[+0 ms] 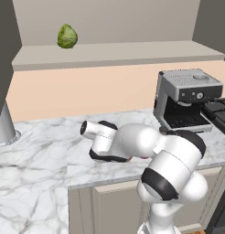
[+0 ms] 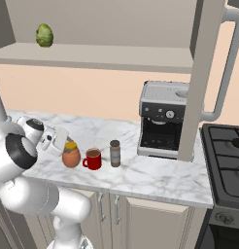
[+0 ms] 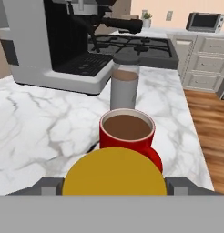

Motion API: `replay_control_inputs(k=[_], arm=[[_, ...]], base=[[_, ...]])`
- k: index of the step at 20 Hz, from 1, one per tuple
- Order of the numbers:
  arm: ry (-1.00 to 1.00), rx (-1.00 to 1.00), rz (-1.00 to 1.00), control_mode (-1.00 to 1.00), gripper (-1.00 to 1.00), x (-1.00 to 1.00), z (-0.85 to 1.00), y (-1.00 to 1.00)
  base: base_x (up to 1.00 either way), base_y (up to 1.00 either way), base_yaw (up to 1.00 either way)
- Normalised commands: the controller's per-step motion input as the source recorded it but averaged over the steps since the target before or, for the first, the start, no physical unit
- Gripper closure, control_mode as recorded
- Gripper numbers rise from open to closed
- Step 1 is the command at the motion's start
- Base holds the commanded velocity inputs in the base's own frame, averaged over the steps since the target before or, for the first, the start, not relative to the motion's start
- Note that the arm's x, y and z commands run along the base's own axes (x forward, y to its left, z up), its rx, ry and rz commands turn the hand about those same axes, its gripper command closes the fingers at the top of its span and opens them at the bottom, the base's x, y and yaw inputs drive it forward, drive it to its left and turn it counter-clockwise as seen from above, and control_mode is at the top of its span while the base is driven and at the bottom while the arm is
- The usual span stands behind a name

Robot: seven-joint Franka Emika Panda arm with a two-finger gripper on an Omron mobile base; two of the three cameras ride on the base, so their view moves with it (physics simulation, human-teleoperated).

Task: Pick the cinnamon and honey bottle from the cabinet and place them next to the mug.

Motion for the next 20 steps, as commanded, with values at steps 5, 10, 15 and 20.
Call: replay_control_inputs(k=[5,10,15,20], arm=[[0.01,0.0,0.0,-1.0,-1.0,0.0,0.0,0.01],[-0.02,0.0,0.0,-1.0,-1.0,0.0,0.0,0.08],[-0.08,0.0,0.0,-1.0,-1.0,0.0,0.17,0.02],[-0.07,0.0,0.0,-1.0,-1.0,0.0,0.31,0.0]], base=[[0.0,0.0,0.0],[0.0,0.0,0.0],[0.0,0.0,0.0],[0.0,0.0,0.0]])
